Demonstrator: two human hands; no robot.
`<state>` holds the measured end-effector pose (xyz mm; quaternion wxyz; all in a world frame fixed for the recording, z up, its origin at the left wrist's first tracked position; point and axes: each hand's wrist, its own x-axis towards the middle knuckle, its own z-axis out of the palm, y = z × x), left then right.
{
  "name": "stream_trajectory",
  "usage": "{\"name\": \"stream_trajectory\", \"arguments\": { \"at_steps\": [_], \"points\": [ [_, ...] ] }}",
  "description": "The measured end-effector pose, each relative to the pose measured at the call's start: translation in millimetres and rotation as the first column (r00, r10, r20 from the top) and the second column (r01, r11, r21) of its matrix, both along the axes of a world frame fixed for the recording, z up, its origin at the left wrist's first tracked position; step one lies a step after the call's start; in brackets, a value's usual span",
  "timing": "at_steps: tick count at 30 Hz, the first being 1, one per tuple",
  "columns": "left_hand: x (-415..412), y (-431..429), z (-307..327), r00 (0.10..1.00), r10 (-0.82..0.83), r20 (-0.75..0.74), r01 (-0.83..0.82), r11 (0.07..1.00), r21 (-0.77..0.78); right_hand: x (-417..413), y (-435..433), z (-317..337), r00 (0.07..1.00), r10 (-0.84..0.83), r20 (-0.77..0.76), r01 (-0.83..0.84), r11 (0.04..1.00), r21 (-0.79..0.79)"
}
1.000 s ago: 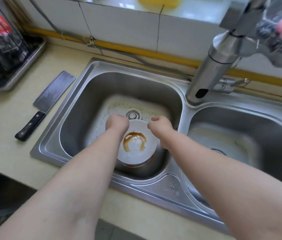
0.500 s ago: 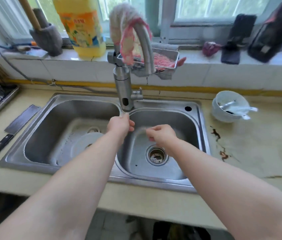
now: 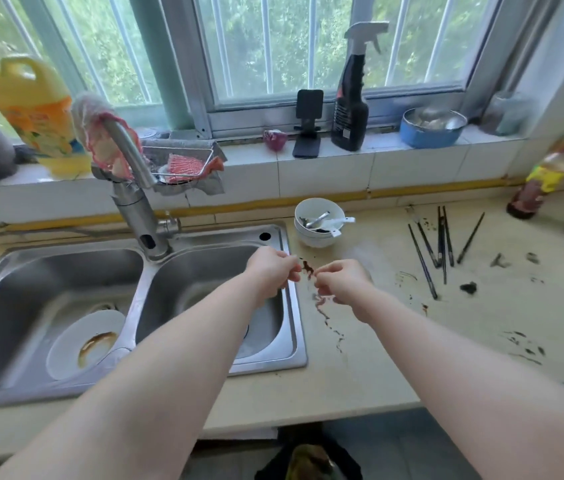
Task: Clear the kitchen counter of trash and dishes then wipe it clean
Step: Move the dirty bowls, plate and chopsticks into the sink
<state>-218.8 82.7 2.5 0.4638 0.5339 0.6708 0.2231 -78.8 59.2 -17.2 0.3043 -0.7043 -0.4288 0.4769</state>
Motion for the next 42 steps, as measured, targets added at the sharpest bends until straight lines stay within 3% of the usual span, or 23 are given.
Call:
{"name": "stream_trajectory", "arguments": {
  "at_steps": [7, 19, 24, 27, 31, 37, 42],
  "points": [
    [17, 24, -2, 0.982, -0.178, -0.07, 0.182, 0.982, 0.049, 35, 1, -1, 0.987, -0.156, 0.023, 0.156, 0.987, -0.021],
    [79, 57, -19, 0.963, -0.244, -0.116, 0.244, 0.97, -0.009, 95, 28, -20, 0.975, -0.222, -0.004, 0.221, 0.973, -0.072],
    [103, 93, -30, 0.988, 0.025, -0.15, -0.01, 0.995, 0.096, 131, 63, -27, 0.991, -0.134, -0.024, 0.131, 0.987, -0.095],
    [102, 113, -34, 0.936, 0.238, -0.258, -0.196, 0.964, 0.177, 154, 85, -32, 0.992, -0.121, -0.022, 0.118, 0.987, -0.109],
    [98, 131, -37, 0.85, 0.467, -0.242, -0.423, 0.881, 0.212, 172, 114, -47, 0.996, -0.08, -0.024, 0.076, 0.987, -0.143],
    [92, 141, -47, 0.821, 0.502, -0.271, -0.497, 0.863, 0.093, 161, 138, -56, 0.994, 0.039, -0.104, -0.055, 0.987, -0.154],
    [95, 150, -51, 0.865, 0.483, -0.133, -0.493, 0.868, -0.057, 151, 156, -57, 0.981, 0.123, -0.148, -0.143, 0.981, -0.135]
  ]
}}
